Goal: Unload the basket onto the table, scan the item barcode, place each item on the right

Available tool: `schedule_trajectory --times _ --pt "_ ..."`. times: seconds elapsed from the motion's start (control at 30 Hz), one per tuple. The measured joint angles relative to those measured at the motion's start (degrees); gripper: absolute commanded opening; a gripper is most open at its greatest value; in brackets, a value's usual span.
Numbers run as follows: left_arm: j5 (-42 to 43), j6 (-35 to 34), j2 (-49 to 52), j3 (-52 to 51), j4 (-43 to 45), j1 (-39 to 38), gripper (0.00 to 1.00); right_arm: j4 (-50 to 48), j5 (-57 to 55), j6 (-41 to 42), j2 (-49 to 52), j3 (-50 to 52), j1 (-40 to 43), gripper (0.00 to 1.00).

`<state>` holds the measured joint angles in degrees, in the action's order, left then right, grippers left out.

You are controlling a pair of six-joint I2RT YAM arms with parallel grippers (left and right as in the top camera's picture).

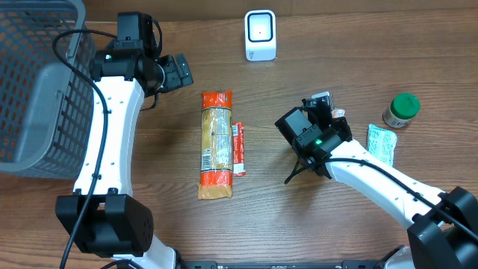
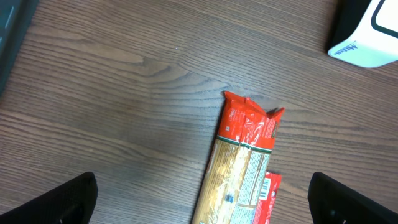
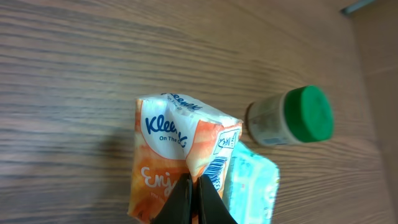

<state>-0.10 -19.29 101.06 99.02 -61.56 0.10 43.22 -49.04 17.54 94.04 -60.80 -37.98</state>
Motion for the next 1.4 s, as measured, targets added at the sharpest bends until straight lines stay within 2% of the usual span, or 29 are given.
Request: schedule_trajectory --times 0.37,0.77,1.23,1.4 --pt "-0.02 0.0 0.0 0.0 0.0 0.0 1.0 1.99 -5.57 -1.36 5.97 0.0 -0.57 0.04" --pt "-0.02 0.0 0.0 0.0 0.0 0.0 1.0 1.16 -8.28 -2.75 9.75 0.0 -8.52 0.04" --pt "-0.02 0.0 0.0 0.0 0.0 0.0 1.0 -2.75 -9.73 -8.7 9.9 0.0 -8.61 0.04" --pt "0.0 0.0 0.0 0.0 0.0 0.0 1.0 -2.99 -9.88 -9.99 13.46 0.0 -8.44 0.04"
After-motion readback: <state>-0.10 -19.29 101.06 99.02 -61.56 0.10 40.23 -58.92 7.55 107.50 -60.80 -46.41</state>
